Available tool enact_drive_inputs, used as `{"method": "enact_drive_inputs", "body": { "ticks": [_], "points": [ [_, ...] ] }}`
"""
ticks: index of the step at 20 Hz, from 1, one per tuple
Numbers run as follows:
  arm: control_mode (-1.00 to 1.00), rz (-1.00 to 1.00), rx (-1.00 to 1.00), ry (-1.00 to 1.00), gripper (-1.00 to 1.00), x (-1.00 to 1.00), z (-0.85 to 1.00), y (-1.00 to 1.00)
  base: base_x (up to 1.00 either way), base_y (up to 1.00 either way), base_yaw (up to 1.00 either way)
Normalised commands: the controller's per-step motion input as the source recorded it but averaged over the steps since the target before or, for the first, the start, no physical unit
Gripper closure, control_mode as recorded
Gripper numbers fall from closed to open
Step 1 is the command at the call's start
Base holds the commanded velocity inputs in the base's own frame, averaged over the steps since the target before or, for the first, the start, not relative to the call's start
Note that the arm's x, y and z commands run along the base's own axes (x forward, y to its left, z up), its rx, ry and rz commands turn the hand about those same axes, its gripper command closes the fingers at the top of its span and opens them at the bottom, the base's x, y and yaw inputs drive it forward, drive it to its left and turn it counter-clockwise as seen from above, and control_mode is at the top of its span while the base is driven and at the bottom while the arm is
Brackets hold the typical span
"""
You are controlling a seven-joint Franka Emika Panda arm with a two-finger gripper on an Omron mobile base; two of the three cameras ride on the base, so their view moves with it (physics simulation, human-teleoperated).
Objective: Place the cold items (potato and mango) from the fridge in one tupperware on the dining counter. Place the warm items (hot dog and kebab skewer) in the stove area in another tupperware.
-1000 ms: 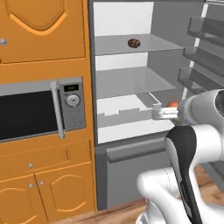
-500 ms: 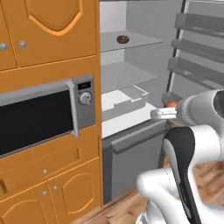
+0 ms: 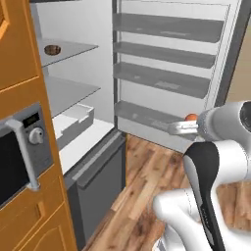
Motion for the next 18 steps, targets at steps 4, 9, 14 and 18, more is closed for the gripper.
{"method": "enact_drive_inputs", "body": {
  "ticks": [4, 9, 14, 18],
  "points": [
    [1.0, 0.0, 0.0, 0.0, 1.0, 0.0, 0.0, 0.0, -0.09, 0.22, -0.85],
    [1.0, 0.0, 0.0, 0.0, 1.0, 0.0, 0.0, 0.0, -0.18, 0.3, -0.81],
    [1.0, 0.0, 0.0, 0.0, 1.0, 0.0, 0.0, 0.0, -0.17, 0.26, -0.83],
    [1.0, 0.0, 0.0, 0.0, 1.0, 0.0, 0.0, 0.0, -0.18, 0.24, -0.83]
  ]
}}
